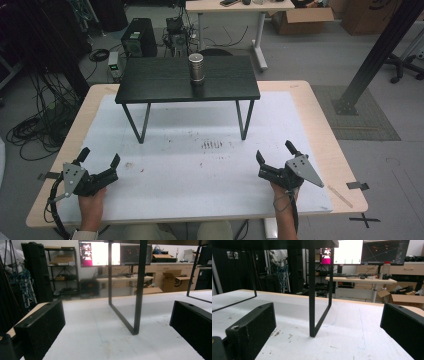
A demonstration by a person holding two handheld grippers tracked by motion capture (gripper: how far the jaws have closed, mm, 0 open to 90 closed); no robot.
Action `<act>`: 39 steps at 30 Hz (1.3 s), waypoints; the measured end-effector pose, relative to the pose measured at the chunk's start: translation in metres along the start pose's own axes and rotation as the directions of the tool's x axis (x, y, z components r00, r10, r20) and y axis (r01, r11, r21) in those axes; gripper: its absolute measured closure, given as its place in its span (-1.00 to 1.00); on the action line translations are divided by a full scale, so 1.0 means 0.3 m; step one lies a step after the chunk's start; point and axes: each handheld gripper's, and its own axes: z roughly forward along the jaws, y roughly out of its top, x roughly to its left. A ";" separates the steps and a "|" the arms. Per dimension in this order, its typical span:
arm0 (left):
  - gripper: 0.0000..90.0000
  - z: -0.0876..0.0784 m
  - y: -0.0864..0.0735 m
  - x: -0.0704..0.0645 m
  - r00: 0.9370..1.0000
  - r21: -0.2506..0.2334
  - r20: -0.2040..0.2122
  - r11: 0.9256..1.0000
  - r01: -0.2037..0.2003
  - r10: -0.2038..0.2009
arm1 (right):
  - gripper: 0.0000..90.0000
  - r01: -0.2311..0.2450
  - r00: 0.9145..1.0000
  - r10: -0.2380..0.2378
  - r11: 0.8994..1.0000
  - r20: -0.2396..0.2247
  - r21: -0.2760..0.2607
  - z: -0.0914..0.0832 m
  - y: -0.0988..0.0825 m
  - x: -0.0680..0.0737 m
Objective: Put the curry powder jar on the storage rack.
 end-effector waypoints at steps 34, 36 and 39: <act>-0.99 -0.001 0.000 -0.001 1.000 0.001 -0.006 1.000 -0.006 0.006 | -1.00 0.024 0.999 -0.022 0.998 0.033 -0.055 -0.030 -0.079 0.009; -0.99 -0.001 0.000 -0.001 1.000 0.000 -0.007 1.000 -0.004 0.004 | -1.00 0.022 0.999 -0.020 0.998 0.033 -0.056 -0.030 -0.080 0.008; -0.99 -0.001 0.000 -0.001 1.000 0.001 -0.005 1.000 -0.004 0.004 | -1.00 0.025 0.999 -0.023 0.998 0.032 -0.054 -0.030 -0.079 0.010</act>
